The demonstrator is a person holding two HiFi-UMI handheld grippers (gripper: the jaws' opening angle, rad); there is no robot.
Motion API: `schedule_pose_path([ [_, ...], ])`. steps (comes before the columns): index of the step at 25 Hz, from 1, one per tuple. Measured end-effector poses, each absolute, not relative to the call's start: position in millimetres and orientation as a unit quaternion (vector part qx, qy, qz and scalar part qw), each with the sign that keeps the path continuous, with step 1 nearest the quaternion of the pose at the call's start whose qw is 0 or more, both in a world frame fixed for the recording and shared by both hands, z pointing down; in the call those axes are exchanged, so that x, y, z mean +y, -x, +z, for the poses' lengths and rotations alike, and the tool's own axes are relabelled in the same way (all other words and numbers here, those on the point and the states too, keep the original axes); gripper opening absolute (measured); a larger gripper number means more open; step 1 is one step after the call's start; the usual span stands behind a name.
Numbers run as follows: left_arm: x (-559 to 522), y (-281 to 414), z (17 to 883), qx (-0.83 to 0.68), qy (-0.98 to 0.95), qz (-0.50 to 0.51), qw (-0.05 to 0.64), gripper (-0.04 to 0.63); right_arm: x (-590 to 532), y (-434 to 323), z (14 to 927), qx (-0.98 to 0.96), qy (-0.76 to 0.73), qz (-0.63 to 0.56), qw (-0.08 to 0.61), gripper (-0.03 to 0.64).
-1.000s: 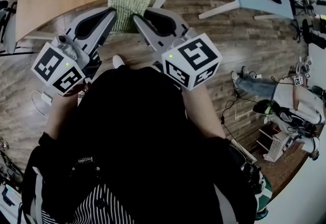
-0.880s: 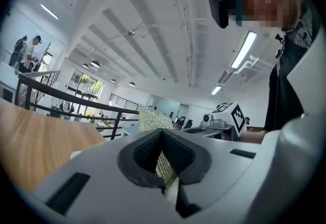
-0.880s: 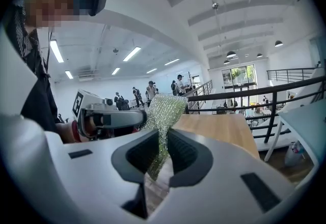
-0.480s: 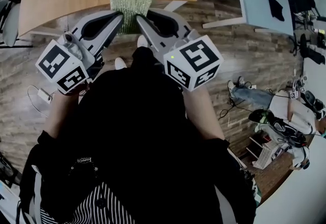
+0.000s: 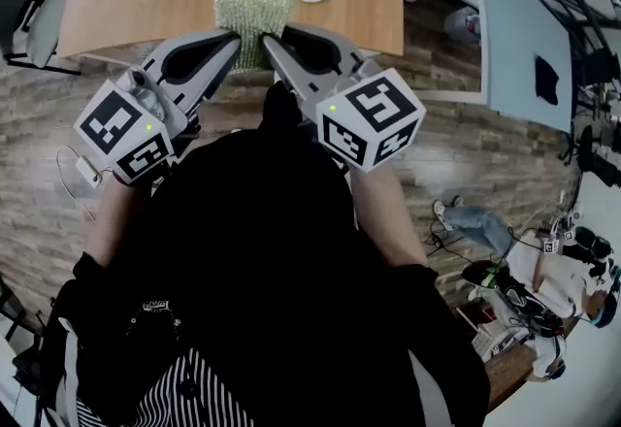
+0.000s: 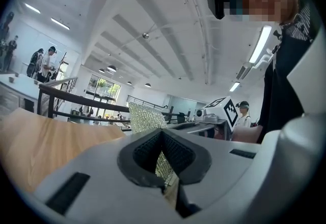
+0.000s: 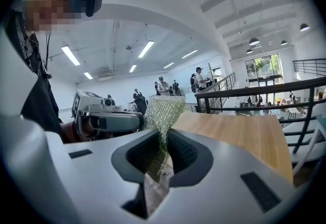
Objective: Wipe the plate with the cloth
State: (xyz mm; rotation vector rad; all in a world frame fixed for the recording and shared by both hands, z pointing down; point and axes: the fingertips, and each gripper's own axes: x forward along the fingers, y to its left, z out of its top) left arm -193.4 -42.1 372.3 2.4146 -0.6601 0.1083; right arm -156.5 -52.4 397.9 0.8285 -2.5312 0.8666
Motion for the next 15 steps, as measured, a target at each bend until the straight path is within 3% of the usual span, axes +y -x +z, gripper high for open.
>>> schedule_pose_path([
  [5,128,201,212,-0.249,-0.952,0.011,0.178,-0.008,114,165,230,-0.924,-0.322,0.163,0.126,0.043],
  [9,198,183,162,-0.255,-0.950,0.016,0.180,-0.006,182,148,183,-0.924,-0.314,0.178,0.127,0.043],
  [15,139,137,163,-0.261,-0.945,0.026,0.195,-0.007,126,103,184,-0.923,-0.305,0.193,0.132,0.043],
])
